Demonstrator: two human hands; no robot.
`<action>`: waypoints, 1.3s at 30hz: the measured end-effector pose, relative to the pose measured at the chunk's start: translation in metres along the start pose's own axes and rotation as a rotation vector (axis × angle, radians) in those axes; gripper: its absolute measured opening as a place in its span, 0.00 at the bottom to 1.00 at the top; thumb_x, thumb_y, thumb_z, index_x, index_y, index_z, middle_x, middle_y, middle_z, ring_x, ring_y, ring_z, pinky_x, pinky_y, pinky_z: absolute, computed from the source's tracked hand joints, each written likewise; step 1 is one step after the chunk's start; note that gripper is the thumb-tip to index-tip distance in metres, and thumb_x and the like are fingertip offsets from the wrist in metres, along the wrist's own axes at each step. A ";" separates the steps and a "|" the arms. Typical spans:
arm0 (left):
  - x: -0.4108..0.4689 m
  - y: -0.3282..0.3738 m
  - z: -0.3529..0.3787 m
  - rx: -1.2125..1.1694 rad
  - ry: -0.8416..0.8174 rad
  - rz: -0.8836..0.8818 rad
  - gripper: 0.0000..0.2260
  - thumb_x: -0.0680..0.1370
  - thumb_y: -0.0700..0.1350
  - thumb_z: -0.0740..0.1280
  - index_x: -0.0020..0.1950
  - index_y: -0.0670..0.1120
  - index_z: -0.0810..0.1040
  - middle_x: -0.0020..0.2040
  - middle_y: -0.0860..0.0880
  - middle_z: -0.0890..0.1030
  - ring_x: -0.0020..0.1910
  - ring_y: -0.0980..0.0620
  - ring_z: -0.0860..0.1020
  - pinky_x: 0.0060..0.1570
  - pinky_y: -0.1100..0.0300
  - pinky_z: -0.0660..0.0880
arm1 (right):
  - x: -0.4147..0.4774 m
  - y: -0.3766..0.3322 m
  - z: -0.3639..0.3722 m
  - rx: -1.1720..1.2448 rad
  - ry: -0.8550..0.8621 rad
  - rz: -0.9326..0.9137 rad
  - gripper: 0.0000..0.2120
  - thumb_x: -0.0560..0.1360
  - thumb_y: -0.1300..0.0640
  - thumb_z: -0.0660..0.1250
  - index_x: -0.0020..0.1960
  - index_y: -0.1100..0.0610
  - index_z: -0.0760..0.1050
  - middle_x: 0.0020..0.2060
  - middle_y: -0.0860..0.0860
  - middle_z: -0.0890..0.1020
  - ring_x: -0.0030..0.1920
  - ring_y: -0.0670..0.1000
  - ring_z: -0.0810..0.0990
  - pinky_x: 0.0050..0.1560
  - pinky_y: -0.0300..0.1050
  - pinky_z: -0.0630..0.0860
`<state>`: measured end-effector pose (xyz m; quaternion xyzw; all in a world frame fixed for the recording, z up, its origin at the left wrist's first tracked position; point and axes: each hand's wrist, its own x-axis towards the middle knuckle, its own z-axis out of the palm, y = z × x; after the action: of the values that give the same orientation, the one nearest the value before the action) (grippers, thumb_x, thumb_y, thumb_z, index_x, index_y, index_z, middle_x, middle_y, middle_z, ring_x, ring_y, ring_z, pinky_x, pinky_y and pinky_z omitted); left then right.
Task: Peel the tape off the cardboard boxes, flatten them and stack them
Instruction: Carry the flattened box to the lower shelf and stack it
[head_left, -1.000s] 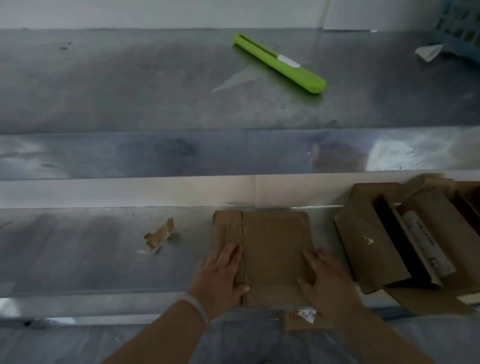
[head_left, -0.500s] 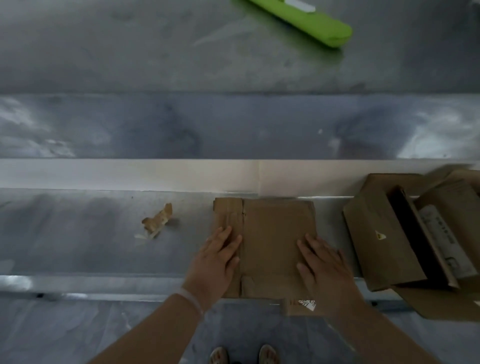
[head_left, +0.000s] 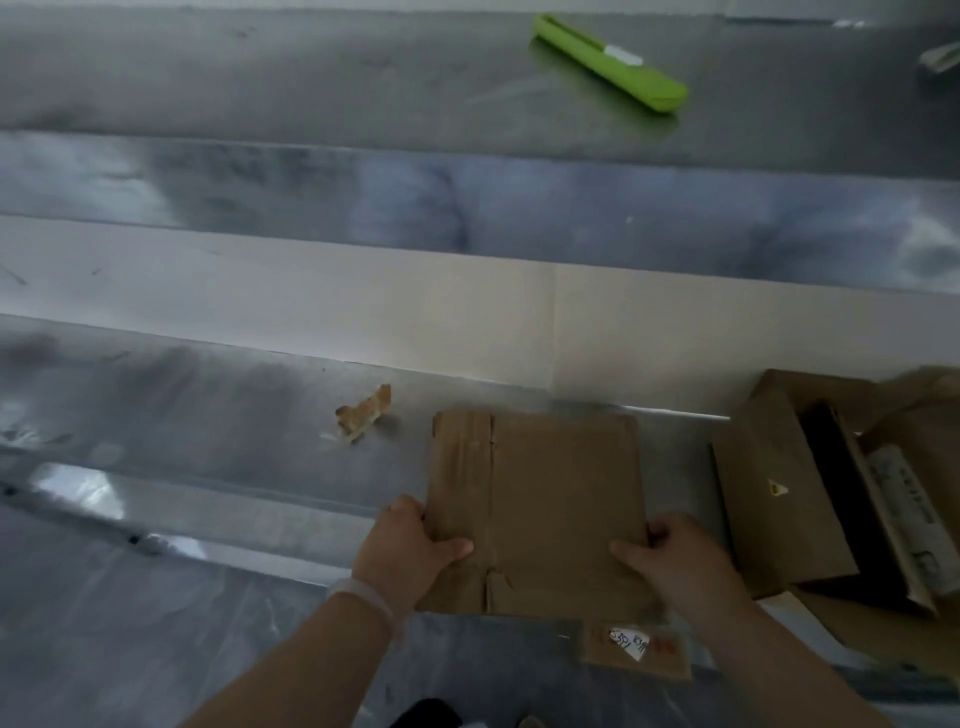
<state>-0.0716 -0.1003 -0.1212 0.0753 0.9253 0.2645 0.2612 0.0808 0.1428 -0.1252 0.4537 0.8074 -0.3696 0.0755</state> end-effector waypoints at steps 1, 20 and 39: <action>-0.003 -0.005 0.000 -0.031 0.009 -0.006 0.25 0.65 0.59 0.75 0.52 0.47 0.70 0.49 0.49 0.76 0.48 0.51 0.77 0.49 0.55 0.77 | -0.001 -0.003 0.000 0.025 -0.013 -0.019 0.17 0.68 0.45 0.76 0.49 0.53 0.76 0.44 0.48 0.82 0.42 0.48 0.80 0.40 0.43 0.75; -0.042 -0.209 -0.252 -0.295 0.389 0.035 0.16 0.69 0.55 0.74 0.50 0.51 0.75 0.44 0.54 0.78 0.41 0.57 0.77 0.40 0.58 0.76 | -0.124 -0.255 0.156 0.095 -0.189 -0.382 0.19 0.65 0.38 0.75 0.42 0.53 0.78 0.38 0.47 0.83 0.39 0.46 0.80 0.42 0.43 0.76; 0.038 -0.469 -0.467 -0.375 0.559 -0.135 0.16 0.74 0.54 0.70 0.58 0.52 0.71 0.45 0.57 0.74 0.42 0.57 0.73 0.36 0.68 0.67 | -0.168 -0.538 0.410 -0.084 -0.310 -0.573 0.17 0.71 0.39 0.70 0.46 0.53 0.78 0.42 0.48 0.81 0.43 0.47 0.79 0.43 0.45 0.75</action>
<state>-0.3488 -0.6978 -0.0485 -0.1107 0.8993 0.4225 0.0238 -0.3343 -0.4131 -0.0580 0.1430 0.8955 -0.4070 0.1092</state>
